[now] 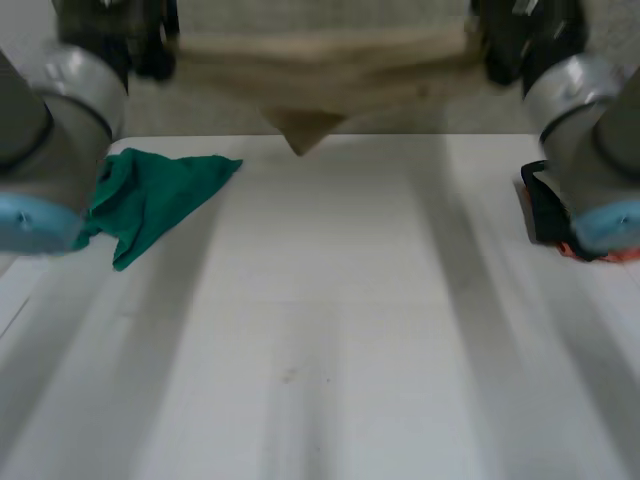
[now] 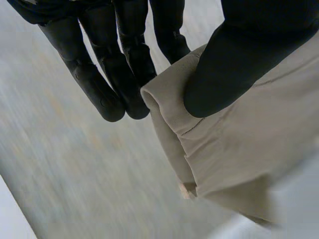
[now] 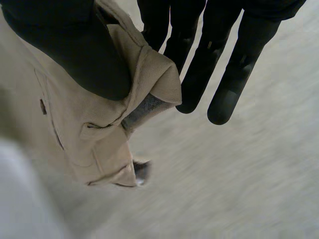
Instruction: Fold the laundry.
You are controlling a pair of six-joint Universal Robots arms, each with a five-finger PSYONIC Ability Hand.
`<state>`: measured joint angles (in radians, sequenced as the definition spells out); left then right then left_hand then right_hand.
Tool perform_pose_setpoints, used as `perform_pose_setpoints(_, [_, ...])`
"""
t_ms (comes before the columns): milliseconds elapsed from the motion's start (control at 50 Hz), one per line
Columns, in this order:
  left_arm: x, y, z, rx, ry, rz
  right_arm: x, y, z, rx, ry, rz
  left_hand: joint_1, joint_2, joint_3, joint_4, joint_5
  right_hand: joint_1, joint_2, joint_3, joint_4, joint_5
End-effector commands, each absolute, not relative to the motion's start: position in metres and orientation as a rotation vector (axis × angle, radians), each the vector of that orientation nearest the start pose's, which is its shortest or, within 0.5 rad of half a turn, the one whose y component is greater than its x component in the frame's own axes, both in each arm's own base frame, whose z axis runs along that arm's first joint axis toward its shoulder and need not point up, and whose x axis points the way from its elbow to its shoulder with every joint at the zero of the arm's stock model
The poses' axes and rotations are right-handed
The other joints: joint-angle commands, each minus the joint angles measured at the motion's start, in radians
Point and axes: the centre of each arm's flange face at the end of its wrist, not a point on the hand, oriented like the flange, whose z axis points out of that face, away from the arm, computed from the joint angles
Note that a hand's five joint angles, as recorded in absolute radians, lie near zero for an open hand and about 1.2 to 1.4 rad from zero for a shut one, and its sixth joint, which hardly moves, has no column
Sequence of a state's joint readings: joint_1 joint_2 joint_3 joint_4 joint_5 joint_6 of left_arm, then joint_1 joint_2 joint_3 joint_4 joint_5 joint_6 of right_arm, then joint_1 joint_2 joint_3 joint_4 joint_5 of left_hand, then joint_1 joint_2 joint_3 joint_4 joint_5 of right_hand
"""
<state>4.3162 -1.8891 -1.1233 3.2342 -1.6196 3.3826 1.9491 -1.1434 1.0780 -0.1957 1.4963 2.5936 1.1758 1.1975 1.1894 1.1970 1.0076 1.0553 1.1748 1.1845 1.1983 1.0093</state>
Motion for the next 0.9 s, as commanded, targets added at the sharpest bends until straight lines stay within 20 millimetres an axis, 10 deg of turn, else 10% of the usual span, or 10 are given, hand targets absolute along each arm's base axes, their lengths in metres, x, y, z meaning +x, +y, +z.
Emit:
perform_pose_setpoints(20, [-0.267,-0.286,0.241,0.743,2.295,-2.174,0.285,-0.323,0.205,-1.200,2.069,-2.106,0.220,0.199,0.207,0.199,0.214,0.341,0.221,0.212,0.198,0.212])
perform_pose_setpoints(80, [-0.270,-0.261,0.185,0.902,2.427,-1.980,0.275,-0.309,0.151,-1.313,2.216,-1.911,0.220,0.199,0.207,0.199,0.214,0.341,0.221,0.212,0.198,0.212])
perform_pose_setpoints(200, [-0.254,-0.233,0.149,1.005,2.520,-1.732,0.258,-0.290,0.136,-1.416,2.346,-1.773,0.220,0.199,0.207,0.199,0.214,0.341,0.221,0.212,0.198,0.212])
perform_pose_setpoints(360, [-0.229,-0.179,0.177,1.189,2.490,-1.440,0.224,-0.248,0.182,-1.647,2.472,-1.488,0.220,0.199,0.207,0.199,0.214,0.341,0.221,0.212,0.198,0.212])
perform_pose_setpoints(480, [-0.223,-0.124,0.192,1.443,2.542,-1.095,0.202,-0.205,0.201,-1.881,2.496,-0.951,0.220,0.199,0.207,0.199,0.214,0.341,0.221,0.212,0.198,0.212])
perform_pose_setpoints(580, [-0.235,-0.108,0.202,1.572,2.501,-1.104,0.201,-0.205,0.210,-1.876,2.457,-0.883,0.220,0.199,0.207,0.199,0.214,0.341,0.221,0.212,0.198,0.212])
perform_pose_setpoints(900, [-0.338,-0.300,0.229,1.186,1.968,-1.979,0.209,-0.331,0.196,-1.220,2.604,-1.715,0.220,0.199,0.207,0.199,0.214,0.341,0.221,0.212,0.198,0.212])
